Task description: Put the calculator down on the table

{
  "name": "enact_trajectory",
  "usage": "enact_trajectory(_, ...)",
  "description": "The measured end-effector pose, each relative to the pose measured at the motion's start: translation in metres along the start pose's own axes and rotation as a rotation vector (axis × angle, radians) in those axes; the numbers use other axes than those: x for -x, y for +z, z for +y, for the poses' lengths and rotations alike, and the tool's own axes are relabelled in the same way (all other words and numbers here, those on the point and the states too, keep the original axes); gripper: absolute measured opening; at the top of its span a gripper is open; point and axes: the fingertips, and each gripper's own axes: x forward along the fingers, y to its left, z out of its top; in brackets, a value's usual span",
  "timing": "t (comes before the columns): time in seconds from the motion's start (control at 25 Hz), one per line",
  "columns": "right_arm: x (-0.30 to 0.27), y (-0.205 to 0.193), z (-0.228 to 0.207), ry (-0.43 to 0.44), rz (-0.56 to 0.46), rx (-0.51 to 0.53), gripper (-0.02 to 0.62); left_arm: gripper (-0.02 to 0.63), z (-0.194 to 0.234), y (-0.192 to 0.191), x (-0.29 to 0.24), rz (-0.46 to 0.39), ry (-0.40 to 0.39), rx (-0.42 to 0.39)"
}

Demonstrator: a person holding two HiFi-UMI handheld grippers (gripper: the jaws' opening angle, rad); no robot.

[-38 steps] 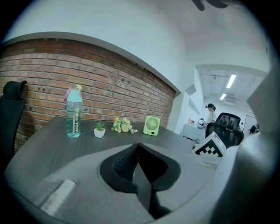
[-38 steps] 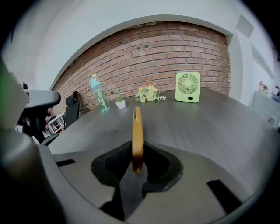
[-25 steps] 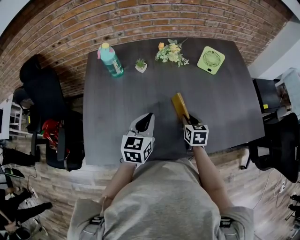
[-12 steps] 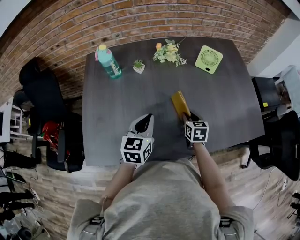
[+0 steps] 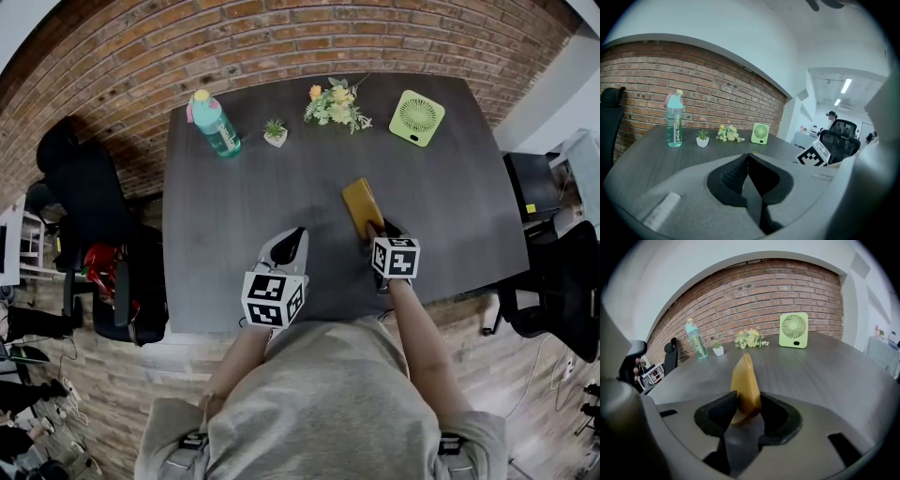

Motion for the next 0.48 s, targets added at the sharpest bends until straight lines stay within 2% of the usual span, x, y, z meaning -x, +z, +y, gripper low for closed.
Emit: enact_trajectory(0.48,-0.007,-0.004,-0.02,-0.042,0.027,-0.019,0.183,0.018,-0.001,0.002,-0.007,0.011,-0.014,-0.009)
